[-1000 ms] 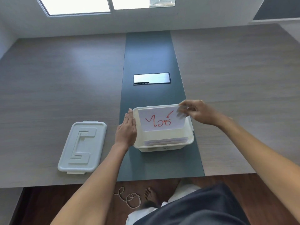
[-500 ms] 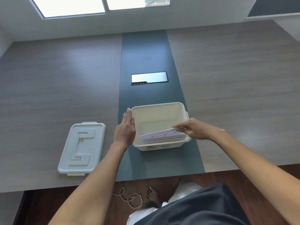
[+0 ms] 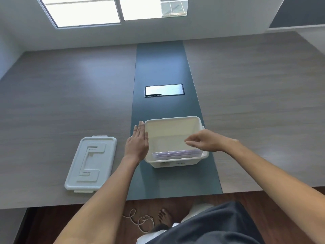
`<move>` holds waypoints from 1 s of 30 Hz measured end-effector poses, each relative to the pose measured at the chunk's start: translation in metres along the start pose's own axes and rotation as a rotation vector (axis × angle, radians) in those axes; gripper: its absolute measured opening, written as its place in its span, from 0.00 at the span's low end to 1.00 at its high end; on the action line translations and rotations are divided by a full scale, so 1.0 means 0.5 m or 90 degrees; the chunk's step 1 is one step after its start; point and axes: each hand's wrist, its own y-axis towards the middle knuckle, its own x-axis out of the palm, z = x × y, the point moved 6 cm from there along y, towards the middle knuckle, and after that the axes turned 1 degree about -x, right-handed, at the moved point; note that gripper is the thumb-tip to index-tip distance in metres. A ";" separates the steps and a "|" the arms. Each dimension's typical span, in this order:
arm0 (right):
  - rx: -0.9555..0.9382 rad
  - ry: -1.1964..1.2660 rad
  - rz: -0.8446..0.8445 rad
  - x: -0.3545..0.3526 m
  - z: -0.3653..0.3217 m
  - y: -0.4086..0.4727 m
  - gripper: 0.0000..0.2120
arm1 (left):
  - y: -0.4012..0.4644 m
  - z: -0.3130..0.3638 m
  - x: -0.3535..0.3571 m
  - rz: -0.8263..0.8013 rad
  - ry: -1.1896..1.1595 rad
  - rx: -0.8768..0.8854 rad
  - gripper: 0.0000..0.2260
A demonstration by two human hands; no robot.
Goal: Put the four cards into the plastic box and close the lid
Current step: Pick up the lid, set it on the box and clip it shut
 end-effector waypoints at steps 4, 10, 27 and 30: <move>-0.090 -0.029 0.220 -0.038 -0.008 0.035 0.23 | -0.004 0.002 -0.014 -0.010 0.076 0.021 0.29; -0.102 -0.242 0.255 -0.040 -0.028 0.122 0.29 | -0.021 -0.028 -0.060 0.018 0.158 0.014 0.29; -0.200 -0.341 0.155 0.048 -0.264 0.350 0.29 | -0.184 -0.293 -0.160 0.062 0.142 -0.260 0.33; -0.238 -0.361 0.120 0.082 -0.318 0.386 0.29 | -0.227 -0.339 -0.155 0.062 0.135 -0.314 0.32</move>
